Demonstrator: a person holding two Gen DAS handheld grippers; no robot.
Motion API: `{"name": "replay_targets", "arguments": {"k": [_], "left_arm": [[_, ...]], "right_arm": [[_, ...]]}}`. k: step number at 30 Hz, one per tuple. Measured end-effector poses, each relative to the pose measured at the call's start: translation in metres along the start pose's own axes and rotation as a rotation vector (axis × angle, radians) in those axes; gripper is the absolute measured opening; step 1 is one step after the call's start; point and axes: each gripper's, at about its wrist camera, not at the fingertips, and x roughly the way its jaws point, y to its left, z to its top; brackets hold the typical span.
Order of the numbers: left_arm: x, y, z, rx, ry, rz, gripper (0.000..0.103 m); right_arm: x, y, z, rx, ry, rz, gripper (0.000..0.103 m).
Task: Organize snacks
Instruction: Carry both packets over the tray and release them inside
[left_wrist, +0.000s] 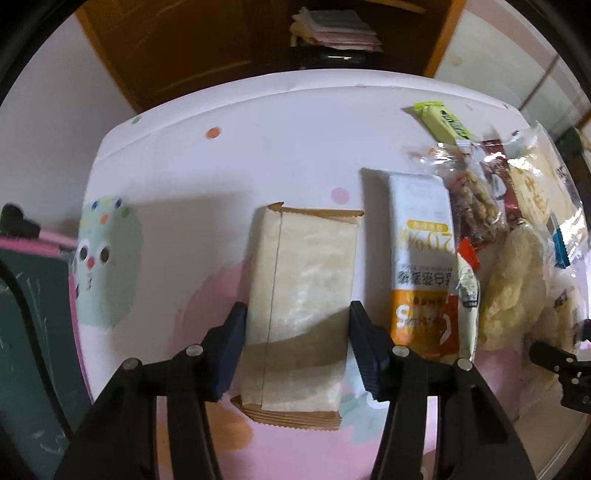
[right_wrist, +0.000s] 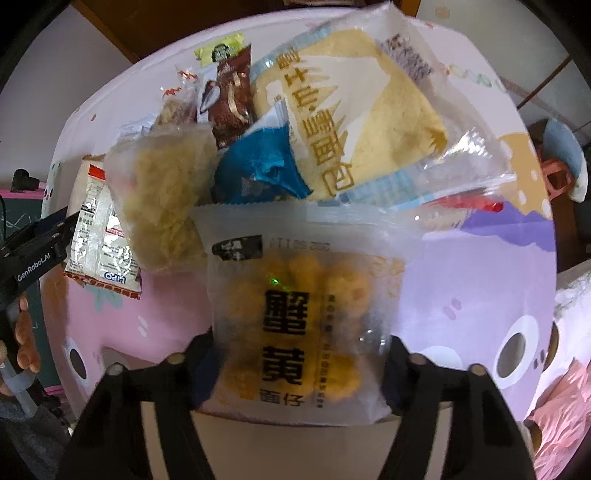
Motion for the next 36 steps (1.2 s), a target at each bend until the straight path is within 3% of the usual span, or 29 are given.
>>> {"name": "replay_targets", "arguments": {"k": [4, 8, 13, 18, 24, 36], "left_arm": [[-0.026, -0.004, -0.016, -0.042, -0.063, 0.033, 0.053], [-0.088, -0.018, -0.034, -0.037, -0.203, 0.083, 0.053], [-0.176, -0.034, -0.064, -0.011, -0.373, 0.093, 0.053], [-0.246, -0.058, -0.104, 0.012, -0.500, 0.044, 0.053], [-0.289, -0.088, -0.170, -0.008, -0.543, -0.051, 0.053], [-0.280, -0.152, -0.273, 0.013, -0.530, -0.108, 0.053]], "right_arm": [[-0.015, -0.003, -0.004, 0.024, -0.059, 0.023, 0.066], [-0.045, -0.008, -0.012, 0.057, -0.160, 0.070, 0.065], [-0.110, -0.012, -0.032, 0.066, -0.344, 0.108, 0.065], [-0.183, -0.011, -0.083, 0.000, -0.541, 0.100, 0.066], [-0.226, -0.016, -0.158, -0.078, -0.661, 0.063, 0.066], [-0.210, -0.042, -0.249, -0.056, -0.667, 0.026, 0.066]]}}
